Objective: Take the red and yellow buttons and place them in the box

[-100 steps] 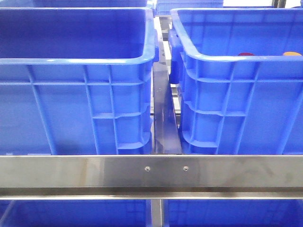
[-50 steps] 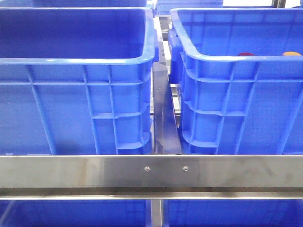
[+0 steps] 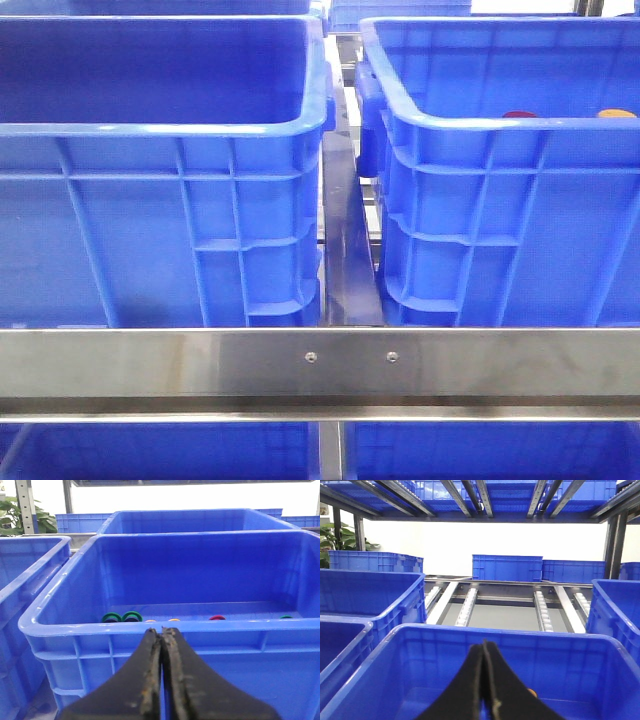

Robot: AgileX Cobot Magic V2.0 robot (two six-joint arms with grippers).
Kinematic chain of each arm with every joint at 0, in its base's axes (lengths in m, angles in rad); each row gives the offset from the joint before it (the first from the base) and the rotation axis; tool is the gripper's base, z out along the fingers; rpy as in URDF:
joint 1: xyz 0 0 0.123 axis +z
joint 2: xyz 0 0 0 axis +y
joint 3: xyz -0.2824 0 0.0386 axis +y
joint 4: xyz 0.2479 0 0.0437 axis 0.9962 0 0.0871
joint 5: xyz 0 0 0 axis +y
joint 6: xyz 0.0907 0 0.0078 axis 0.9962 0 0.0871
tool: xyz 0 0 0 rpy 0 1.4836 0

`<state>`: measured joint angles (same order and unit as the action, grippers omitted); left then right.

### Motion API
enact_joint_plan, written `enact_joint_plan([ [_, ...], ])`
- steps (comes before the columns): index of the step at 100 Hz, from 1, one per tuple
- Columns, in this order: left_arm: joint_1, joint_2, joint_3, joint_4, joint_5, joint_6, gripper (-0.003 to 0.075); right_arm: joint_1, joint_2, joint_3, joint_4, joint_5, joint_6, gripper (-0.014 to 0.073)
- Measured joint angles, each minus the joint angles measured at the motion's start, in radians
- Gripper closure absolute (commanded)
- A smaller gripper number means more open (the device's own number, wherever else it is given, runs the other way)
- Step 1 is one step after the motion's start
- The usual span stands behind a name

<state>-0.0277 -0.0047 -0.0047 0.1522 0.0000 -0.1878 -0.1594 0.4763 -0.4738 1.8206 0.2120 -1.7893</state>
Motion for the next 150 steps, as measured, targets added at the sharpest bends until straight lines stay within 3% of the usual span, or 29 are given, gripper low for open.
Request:
enact_joint_plan([
  [41,0.0,0.0,0.0,0.0,0.0,0.0,0.0739,0.0,0.0,0.0,0.0,0.0,0.002,0.0662],
  [48,0.0,0.0,0.0,0.0,0.0,0.0,0.0739,0.0,0.0,0.0,-0.036,0.008,0.049,0.0662],
  [60,0.0,0.0,0.0,0.0,0.0,0.0,0.0739,0.0,0.0,0.0,-0.242,0.036,0.284,0.0662],
  [88,0.0,0.0,0.0,0.0,0.0,0.0,0.0739,0.0,-0.038,0.0,-0.985,0.114,0.97,0.0662],
  [114,0.0,0.0,0.0,0.0,0.0,0.0,0.0739,0.104,-0.122,0.014,-1.507,0.111,1.43,0.0662],
  [130,0.0,0.0,0.0,0.0,0.0,0.0,0.0739,0.188,-0.181,0.107,-1.728,-0.009,1.675,0.0662],
  [150,0.0,0.0,0.0,0.0,0.0,0.0,0.0739,0.211,-0.276,0.262,-1.794,-0.158,1.747,0.0662],
])
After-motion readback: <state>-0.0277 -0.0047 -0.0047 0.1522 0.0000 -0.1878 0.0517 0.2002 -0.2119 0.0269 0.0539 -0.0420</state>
